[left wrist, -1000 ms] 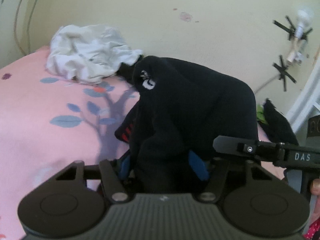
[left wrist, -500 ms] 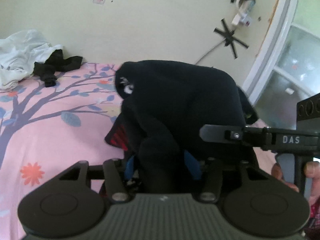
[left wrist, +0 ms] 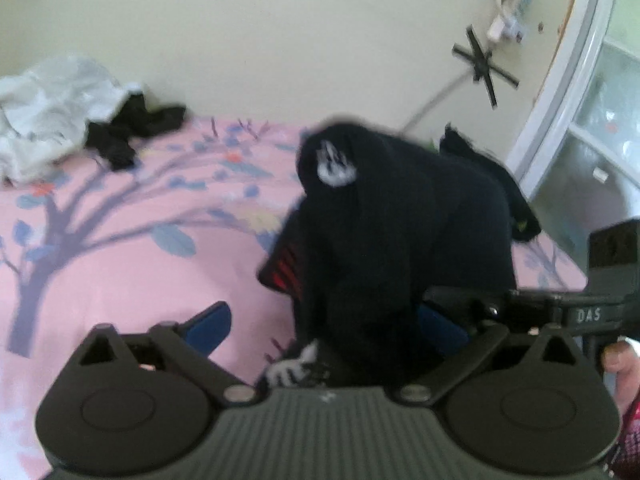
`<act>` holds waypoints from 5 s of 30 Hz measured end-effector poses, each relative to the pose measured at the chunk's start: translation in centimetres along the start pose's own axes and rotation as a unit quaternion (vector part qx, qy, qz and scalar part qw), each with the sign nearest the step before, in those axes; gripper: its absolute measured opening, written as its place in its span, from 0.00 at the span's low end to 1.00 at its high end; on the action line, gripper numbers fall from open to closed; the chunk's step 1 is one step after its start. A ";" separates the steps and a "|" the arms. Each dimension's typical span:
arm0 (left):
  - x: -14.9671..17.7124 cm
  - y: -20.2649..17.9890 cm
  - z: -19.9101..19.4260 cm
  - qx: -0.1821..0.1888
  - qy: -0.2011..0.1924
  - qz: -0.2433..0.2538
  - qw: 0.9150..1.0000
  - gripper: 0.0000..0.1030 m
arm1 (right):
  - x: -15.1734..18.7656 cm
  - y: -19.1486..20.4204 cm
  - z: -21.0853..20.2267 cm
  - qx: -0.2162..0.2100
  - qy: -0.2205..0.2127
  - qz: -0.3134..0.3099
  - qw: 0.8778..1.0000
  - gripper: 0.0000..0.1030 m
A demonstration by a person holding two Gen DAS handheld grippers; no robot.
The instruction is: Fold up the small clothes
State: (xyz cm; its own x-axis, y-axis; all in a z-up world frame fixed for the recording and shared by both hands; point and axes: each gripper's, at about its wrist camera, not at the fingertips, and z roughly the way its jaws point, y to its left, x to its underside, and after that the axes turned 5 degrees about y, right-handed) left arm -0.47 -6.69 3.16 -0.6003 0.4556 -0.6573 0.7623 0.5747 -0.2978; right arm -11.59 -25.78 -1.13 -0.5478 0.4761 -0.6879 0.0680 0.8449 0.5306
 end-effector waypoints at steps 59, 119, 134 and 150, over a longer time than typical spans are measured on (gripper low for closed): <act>-1.8 -12.4 6.6 -0.160 -0.047 0.072 0.983 1.00 | 5.9 -4.8 -10.8 0.281 -0.184 0.104 0.936 0.87; -1.4 -12.8 4.6 -0.131 -0.093 0.086 0.983 1.00 | 6.5 -4.5 -10.2 0.292 -0.183 0.113 0.932 0.88; -1.5 -12.8 4.0 -0.148 -0.108 0.080 0.980 1.00 | 6.6 -4.4 -10.2 0.292 -0.184 0.113 0.932 0.88; -1.5 -13.0 4.1 -0.138 -0.094 0.083 0.982 1.00 | 6.6 -4.3 -10.2 0.292 -0.184 0.114 0.932 0.89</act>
State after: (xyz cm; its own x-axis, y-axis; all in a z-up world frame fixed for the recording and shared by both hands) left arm -8.47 -17.59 5.15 -0.3982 0.4404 -0.8047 0.7356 0.6774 0.0066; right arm -24.01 -28.76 -2.94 -0.1472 0.6203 -0.7704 0.6483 0.6488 0.3985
